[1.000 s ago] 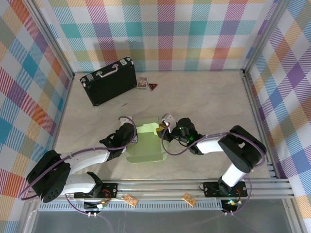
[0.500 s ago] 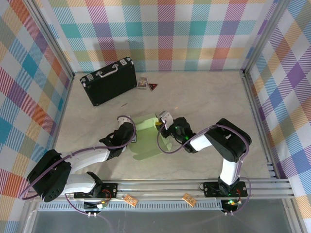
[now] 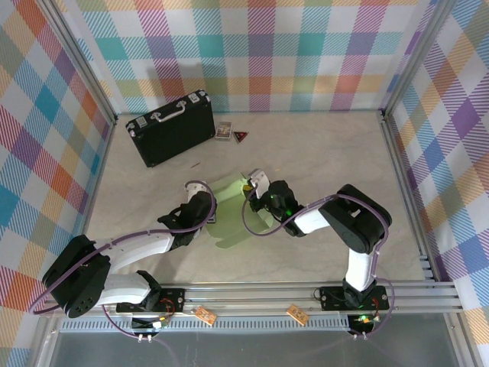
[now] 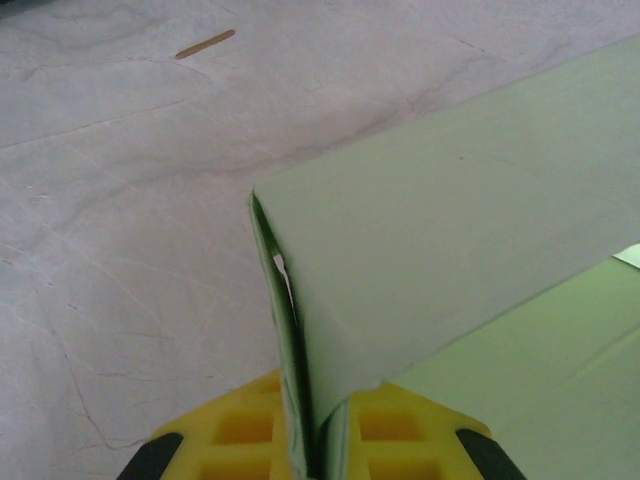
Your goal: Fold the paper box
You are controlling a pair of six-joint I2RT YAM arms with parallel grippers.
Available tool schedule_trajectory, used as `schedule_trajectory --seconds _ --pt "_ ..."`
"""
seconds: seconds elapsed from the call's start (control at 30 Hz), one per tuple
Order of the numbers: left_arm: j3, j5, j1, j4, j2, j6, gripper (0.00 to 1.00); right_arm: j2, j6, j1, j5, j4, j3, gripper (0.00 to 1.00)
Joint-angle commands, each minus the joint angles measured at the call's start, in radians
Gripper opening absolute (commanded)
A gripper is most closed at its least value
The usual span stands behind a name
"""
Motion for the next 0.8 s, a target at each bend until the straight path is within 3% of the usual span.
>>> schedule_trajectory --seconds 0.0,0.47,0.77 --pt "0.041 0.079 -0.030 -0.023 -0.001 0.021 0.00 0.005 0.008 0.020 -0.023 0.045 0.041 0.12" --pt "0.061 0.072 -0.049 -0.078 -0.006 0.013 0.00 0.004 0.003 0.040 0.016 0.060 0.070 0.22" --pt "0.059 0.077 -0.056 -0.090 -0.022 0.011 0.00 0.001 -0.001 0.040 0.054 0.053 0.075 0.00"
